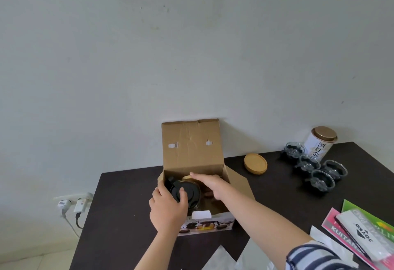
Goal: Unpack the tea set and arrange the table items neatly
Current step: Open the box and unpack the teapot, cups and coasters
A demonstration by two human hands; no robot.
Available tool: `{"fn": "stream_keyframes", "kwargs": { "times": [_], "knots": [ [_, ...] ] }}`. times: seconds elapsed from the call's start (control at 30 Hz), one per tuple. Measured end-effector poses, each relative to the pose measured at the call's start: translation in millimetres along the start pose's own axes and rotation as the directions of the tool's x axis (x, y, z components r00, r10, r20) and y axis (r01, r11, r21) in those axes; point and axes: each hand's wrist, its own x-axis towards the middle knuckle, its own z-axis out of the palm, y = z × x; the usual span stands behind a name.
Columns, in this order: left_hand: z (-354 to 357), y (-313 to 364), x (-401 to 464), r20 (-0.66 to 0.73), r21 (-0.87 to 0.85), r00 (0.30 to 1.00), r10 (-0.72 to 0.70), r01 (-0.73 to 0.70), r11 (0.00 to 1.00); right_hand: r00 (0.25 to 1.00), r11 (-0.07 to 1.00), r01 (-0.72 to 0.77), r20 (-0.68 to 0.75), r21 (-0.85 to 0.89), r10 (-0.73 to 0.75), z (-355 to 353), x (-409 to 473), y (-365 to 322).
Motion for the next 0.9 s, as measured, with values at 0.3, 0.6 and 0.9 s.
{"fn": "stream_keyframes", "kwargs": {
  "times": [0.3, 0.6, 0.9],
  "knots": [
    [0, -3, 1, 0.002, 0.01, 1.0, 0.004, -0.005, 1.0, 0.995, 0.995, -0.027, 0.088, -0.093, 0.036, 17, 13, -5],
    [2, -3, 4, -0.005, 0.016, 1.0, 0.003, -0.003, 1.0, 0.99, 0.992, -0.056, 0.125, -0.114, 0.07, 29, 19, -14],
    [-1, -4, 3, -0.001, 0.017, 1.0, 0.008, -0.008, 1.0, 0.999, 0.999, -0.032, 0.008, 0.031, 0.032, 15, 4, -8]
  ]
}}
